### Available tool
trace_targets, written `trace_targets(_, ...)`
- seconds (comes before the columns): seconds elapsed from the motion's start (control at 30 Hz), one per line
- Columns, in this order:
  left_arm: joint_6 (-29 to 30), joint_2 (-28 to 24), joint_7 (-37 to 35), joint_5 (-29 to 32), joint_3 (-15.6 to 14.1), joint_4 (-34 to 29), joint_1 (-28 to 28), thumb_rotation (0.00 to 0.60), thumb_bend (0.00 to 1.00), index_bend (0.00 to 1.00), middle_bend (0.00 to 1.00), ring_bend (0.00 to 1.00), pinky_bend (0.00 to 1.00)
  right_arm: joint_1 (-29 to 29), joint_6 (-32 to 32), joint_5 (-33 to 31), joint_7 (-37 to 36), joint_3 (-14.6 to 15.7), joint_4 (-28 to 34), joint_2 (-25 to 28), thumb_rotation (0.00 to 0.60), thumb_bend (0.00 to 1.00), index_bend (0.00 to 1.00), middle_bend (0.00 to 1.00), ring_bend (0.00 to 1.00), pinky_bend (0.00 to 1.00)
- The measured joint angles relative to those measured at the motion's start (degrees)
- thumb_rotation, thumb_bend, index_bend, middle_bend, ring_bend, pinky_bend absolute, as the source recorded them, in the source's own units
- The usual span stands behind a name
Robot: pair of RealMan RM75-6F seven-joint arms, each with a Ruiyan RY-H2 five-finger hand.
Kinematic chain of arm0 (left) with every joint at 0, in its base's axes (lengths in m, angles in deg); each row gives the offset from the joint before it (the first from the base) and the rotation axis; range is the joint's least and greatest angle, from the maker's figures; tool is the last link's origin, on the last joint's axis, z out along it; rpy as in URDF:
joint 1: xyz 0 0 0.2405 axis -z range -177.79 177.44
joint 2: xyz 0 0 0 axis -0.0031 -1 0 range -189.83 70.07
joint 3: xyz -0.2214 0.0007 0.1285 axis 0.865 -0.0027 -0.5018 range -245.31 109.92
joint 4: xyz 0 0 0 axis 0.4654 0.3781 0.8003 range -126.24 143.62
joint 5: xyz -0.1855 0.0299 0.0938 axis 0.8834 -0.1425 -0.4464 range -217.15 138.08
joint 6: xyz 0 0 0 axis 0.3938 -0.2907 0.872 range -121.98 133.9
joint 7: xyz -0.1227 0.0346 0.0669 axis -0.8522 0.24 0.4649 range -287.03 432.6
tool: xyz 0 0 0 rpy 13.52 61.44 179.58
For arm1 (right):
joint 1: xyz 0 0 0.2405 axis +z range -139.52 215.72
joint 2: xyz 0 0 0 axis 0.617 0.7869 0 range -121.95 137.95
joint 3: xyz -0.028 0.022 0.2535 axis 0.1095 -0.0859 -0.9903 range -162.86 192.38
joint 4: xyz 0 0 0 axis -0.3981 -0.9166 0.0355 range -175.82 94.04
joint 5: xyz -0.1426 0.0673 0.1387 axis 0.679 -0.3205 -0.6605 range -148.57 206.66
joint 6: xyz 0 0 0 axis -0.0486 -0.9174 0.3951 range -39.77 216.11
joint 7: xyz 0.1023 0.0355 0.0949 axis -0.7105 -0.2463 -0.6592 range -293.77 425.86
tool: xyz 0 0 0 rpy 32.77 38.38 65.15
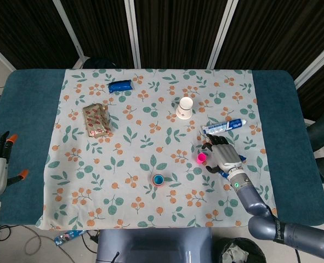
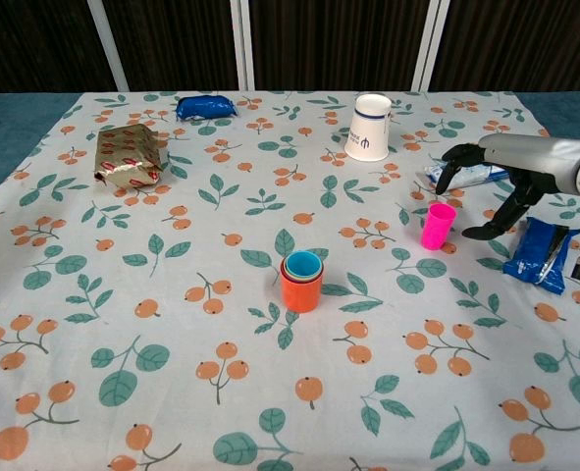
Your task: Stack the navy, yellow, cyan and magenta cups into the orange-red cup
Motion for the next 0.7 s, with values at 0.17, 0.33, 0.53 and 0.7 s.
trace_targets(0.17, -0.8, 0.0, 0.3, 0.1, 0.3, -0.3, -0.2, 0.600, 0.09, 0.13, 0.02, 0.00, 0.00, 0.6, 0.0, -0.5, -0.1, 0.2, -0.6, -0.8, 0.600, 0.39, 0.35, 0.00, 0.03, 0.04)
trace_targets(0.33, -1.3, 0.0, 0.9, 0.1, 1.0, -0.5, -0.5, 0.600, 0.09, 0.13, 0.02, 0.00, 0.00, 1.1, -0.5, -0.7, 0.1, 0.4, -1.2, -1.4, 0.600, 0.42, 0.38, 0.00, 0.03, 0.04)
trace_targets(0.53, -1.8, 0.0, 0.9, 0.0, 1.7, -0.6, -0.9, 0.600, 0.09, 0.13, 0.02, 0.00, 0.00, 1.7, -1.8, -0.5, 1.2, 0.8, -2.0, -2.3, 0.600, 0.43, 0.39, 0.00, 0.03, 0.04)
trace_targets(0.7, -2.3, -0.1, 0.8, -0.1, 2.1, -0.7, -1.1, 0.600, 0.09, 0.13, 0.01, 0.00, 0.00, 2.1, -2.0, -1.1, 1.5, 1.0, -2.0, -2.7, 0.600, 0.43, 0.39, 0.00, 0.03, 0.04)
